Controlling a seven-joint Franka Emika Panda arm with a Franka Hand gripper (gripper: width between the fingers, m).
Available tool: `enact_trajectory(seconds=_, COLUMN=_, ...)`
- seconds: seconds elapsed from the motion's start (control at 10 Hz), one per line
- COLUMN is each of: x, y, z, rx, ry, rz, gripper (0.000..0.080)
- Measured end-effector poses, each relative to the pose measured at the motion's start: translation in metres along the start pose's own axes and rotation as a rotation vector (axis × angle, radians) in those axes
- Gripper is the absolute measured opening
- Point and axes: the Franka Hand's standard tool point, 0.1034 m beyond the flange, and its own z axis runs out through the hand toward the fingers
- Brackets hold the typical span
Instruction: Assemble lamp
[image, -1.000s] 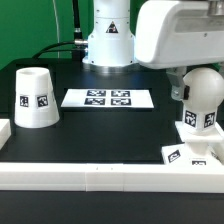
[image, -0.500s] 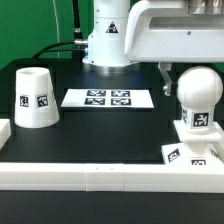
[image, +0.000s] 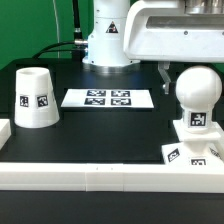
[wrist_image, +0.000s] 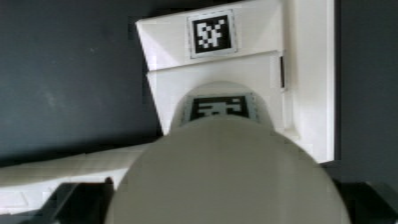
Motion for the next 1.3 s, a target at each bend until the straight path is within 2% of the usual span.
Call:
enact_trajectory(seconds=0.5, x=-0.014, y=0.005, z=0.004, rx=-0.010, ry=-0.094, rz=0.426, gripper=0.0579)
enact_trajectory(seconds=0.8, x=-0.019, y=0.004, z=0.003, rx=-0.027, ry=-0.122, rz=0.665, gripper=0.0579)
enact_trajectory(seconds=1.0, x=-0.019, y=0.004, z=0.003, rx=-0.025, ry=-0.123, rz=0.673, gripper=0.0579)
enact_trajectory(seconds=1.1, x=-0.020, y=0.002, z=0.002, rx=-0.023, ry=-0.121, rz=0.629, gripper=0.0667)
enact_trajectory(seconds=1.3, x=-0.026, y=0.000, z=-0.011, rx=-0.009, ry=-0.114, rz=0.504, gripper=0.0690)
